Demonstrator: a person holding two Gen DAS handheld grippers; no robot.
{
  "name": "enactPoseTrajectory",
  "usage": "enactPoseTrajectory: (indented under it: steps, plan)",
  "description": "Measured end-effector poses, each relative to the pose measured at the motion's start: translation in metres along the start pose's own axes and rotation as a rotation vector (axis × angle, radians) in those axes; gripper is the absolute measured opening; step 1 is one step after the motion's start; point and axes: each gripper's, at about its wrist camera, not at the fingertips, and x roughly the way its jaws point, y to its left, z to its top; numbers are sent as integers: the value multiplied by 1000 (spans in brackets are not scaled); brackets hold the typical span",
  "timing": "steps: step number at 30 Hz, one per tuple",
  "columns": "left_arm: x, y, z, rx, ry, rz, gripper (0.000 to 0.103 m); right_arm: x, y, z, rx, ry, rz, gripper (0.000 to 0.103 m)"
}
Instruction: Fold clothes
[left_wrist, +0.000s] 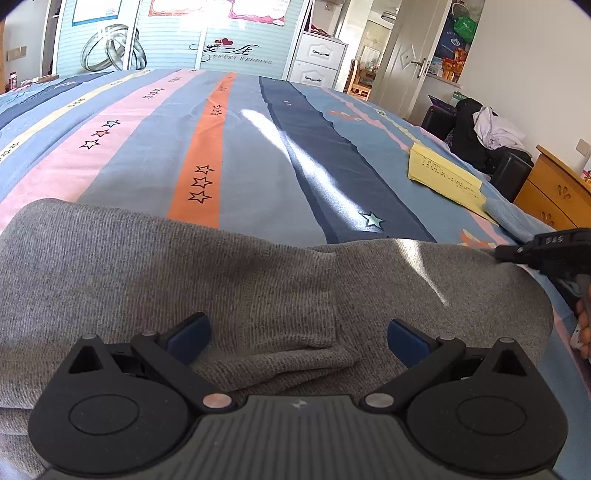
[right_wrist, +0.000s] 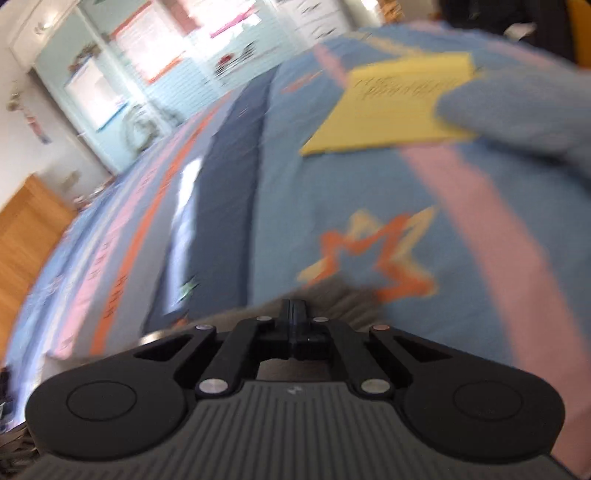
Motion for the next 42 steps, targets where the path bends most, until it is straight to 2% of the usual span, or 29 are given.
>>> enactPoseTrajectory:
  steps: [2,4,6,7,8,10,12,13,14,18,20,23,26,27,29,33,36,37,38,42]
  plan:
    - [0,-2,-1,5,-1,8,102,-16,-2,0,8,-37,17,41]
    - [1,-4,-1,9,-3,17,102,-27,-5,-6,19,-14,111,55]
    - [1,-6,-2,13,-5,25,102,-24,-9,-13,23,65,161,57]
    - [1,-6,-2,18,-6,27,102,-22,-13,-17,-2,91,106,56]
    - [1,-7,-3,22,-6,29,102,-20,-17,-21,-32,111,37,34]
    - [2,-8,-2,38,4,35,102,-30,-20,-26,-54,79,-32,9]
    - [3,-10,0,53,18,40,102,-48,-19,-32,-40,25,-27,24]
    - [4,-10,2,50,24,42,102,-57,-16,-34,-42,-5,-5,45]
    - [4,-10,3,44,29,44,102,-63,-18,-36,-16,-14,-1,61]
    - [-4,-10,5,-42,10,56,102,-81,-37,-54,161,-26,7,66]
    - [-12,-8,3,-107,-18,44,102,-86,-47,-72,290,-7,46,80]
    - [-23,-5,-2,-159,-42,16,102,-82,-52,-100,430,46,92,82]
    - [-33,-2,-8,-189,-51,-14,102,-84,-55,-107,543,-12,94,85]
    - [-37,0,-10,-203,-53,-26,102,-80,-57,-106,583,-25,115,87]
    - [-44,5,-13,-241,-56,-54,102,-67,-62,-106,665,-22,214,87]
    - [-53,17,-20,-297,-54,-88,102,-62,-62,-101,701,-90,156,84]
    - [-58,24,-30,-329,-48,-117,102,-56,-59,-99,682,-98,143,85]
    - [-58,27,-33,-343,-43,-126,102,-54,-58,-99,675,-99,140,89]
    - [-57,29,-37,-361,-37,-132,102,-52,-57,-98,667,-100,137,103]
    - [-55,33,-43,-369,-42,-155,102,-44,-53,-95,637,-104,125,103]
